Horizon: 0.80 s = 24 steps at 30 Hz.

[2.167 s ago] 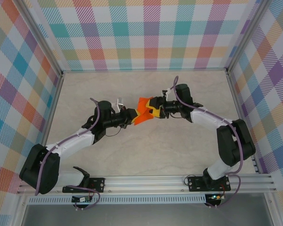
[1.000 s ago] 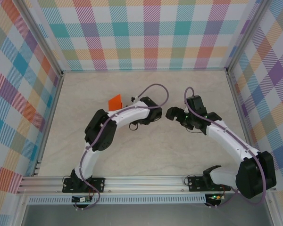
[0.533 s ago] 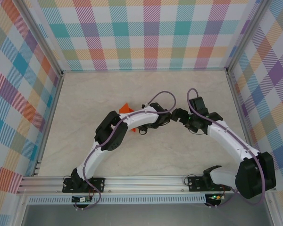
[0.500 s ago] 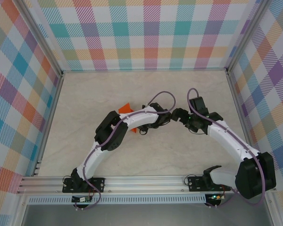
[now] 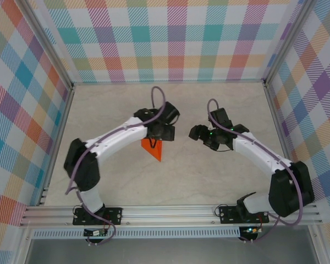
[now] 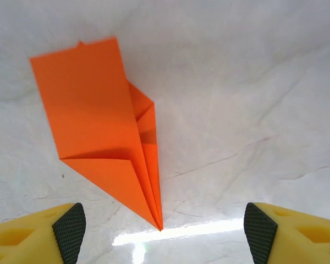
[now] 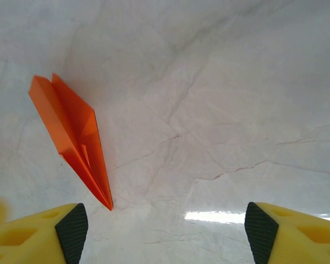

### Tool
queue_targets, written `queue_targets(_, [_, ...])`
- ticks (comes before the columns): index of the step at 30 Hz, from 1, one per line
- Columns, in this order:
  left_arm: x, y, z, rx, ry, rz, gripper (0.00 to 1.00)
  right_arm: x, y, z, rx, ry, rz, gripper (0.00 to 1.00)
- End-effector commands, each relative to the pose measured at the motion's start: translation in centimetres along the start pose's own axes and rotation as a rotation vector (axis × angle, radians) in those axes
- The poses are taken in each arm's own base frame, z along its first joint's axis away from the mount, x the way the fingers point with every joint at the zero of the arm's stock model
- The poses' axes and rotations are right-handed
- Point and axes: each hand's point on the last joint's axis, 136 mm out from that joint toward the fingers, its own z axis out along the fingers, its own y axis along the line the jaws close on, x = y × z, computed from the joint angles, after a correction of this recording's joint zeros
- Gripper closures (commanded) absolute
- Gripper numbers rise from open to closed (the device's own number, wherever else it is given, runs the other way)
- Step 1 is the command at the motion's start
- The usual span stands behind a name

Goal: Fold a paper plane with a square sheet of paper (pick it up from the middle)
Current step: Turn over the paper at the center of the table, then move the paper to the center of the table.

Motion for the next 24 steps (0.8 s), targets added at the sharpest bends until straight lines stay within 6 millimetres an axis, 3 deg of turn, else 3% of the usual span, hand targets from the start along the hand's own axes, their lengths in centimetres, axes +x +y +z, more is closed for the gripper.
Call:
queue_targets(1, [0.1, 3.1, 0.9, 0.068, 0.024, -0.136, 0.2, 1.1, 4.6, 1.5, -0.115, 0.044, -0.056, 0.3])
queue_targets(5, [1.0, 8.5, 0.4, 0.031, -0.012, -0.29, 0.11, 3.4, 8.7, 3.5, -0.186, 0.091, -0.125, 0.38])
queue_targets(8, [2.4, 12.4, 0.2, -0.024, -0.036, -0.384, 0.06, 4.7, 10.4, 5.5, -0.21, 0.133, -0.138, 0.4])
queue_targets(13, [5.2, 16.9, 0.4, -0.054, -0.038, -0.521, 0.03, 6.5, 13.4, 8.2, -0.25, 0.214, -0.171, 0.42])
queue_targets(17, [7.2, 18.5, 1.1, -0.028, -0.011, -0.601, 0.02, 7.5, 15.4, 10.2, -0.258, 0.252, -0.195, 0.43])
queue_targets(24, [9.2, 19.2, 2.0, 0.012, 0.029, -0.686, 0.02, 7.6, 14.7, 13.6, -0.192, 0.274, -0.199, 0.46])
